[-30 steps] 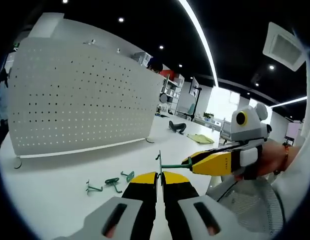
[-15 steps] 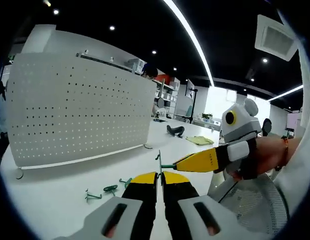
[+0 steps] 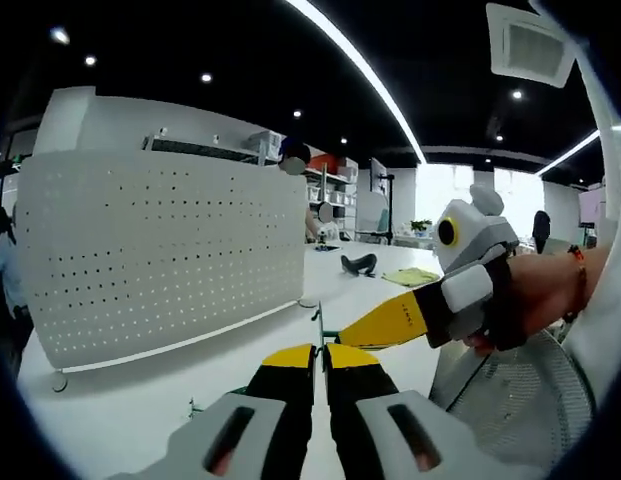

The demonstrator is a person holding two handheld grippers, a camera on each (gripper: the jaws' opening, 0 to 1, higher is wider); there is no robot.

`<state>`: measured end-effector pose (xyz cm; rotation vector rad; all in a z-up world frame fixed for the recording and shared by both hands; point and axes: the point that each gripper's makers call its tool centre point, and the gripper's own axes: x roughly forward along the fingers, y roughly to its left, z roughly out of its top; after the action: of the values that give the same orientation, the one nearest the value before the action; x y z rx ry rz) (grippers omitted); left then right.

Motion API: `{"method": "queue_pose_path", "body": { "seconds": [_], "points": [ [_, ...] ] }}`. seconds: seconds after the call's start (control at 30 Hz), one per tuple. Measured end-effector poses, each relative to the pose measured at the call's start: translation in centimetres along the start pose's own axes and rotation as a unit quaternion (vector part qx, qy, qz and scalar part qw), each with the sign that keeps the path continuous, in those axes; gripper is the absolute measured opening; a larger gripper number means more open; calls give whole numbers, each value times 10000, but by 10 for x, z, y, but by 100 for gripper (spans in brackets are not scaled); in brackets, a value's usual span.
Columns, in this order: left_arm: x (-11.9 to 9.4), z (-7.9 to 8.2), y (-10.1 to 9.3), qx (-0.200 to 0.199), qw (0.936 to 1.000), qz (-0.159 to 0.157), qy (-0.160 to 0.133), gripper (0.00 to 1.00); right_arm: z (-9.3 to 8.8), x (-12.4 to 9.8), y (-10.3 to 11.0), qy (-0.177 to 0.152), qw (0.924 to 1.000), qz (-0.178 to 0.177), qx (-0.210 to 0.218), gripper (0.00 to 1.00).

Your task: Insert the hook assembly into the mounting plate slot until the hook locks in place.

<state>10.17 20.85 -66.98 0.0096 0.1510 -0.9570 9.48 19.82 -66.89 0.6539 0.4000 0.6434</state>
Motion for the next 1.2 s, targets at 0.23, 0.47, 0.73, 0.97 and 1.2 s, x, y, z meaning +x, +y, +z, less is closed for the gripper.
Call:
{"method": "queue_pose_path", "body": {
  "seconds": [0.23,0.47,0.73,0.97,1.2],
  "points": [
    [1,-1,-1,-15,10000,-40,19,5,0,-1,4,80,9999,-35,89,2],
    [6,-2,-4,126,9999,-58,96,5,1,-4,1,110,9997,-163,-127,2],
    [7,5,-1,104,9998,-113,-92,6,7,-2,-5,183,9987,-284,-394,2],
    [6,8,7,-71,9998,-11,-164,10,16,1,-6,156,9976,-334,-579,2],
    [3,8,10,-186,9997,-58,-159,13,35,-1,-16,72,9952,-483,-843,2]
  ]
}}
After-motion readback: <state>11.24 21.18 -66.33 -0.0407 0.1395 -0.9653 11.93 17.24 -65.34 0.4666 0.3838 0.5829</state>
